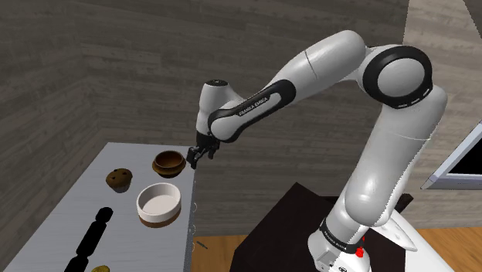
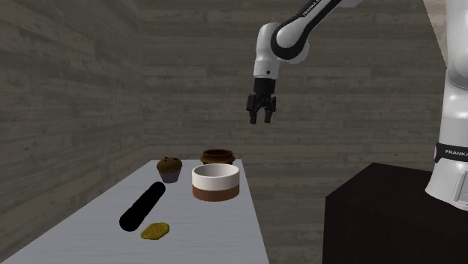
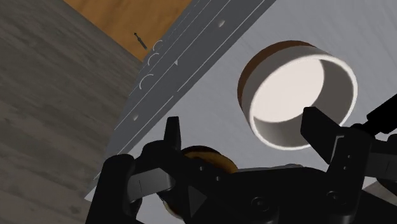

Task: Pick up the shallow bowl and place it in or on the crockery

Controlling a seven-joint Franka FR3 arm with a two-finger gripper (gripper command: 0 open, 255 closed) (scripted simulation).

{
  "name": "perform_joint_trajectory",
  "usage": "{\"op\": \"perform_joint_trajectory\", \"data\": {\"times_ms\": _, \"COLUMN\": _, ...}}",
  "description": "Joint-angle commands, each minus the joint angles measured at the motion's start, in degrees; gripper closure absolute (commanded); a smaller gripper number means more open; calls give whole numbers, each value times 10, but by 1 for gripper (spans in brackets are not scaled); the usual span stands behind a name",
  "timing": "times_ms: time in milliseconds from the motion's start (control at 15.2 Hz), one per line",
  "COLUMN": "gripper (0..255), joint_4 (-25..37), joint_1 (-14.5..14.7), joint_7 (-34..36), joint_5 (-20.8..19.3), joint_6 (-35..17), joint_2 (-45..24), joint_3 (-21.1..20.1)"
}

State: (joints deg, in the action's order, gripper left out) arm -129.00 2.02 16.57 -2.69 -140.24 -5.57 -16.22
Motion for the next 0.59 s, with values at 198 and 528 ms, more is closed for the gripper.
{"op": "perform_joint_trajectory", "data": {"times_ms": 198, "gripper": 0, "joint_4": 64, "joint_1": 26, "joint_7": 61, "joint_5": -63, "joint_6": -39, "joint_2": -115, "joint_3": 10}}
{"op": "perform_joint_trajectory", "data": {"times_ms": 528, "gripper": 0, "joint_4": 153, "joint_1": 62, "joint_7": 103, "joint_5": -108, "joint_6": -55, "joint_2": -228, "joint_3": 33}}
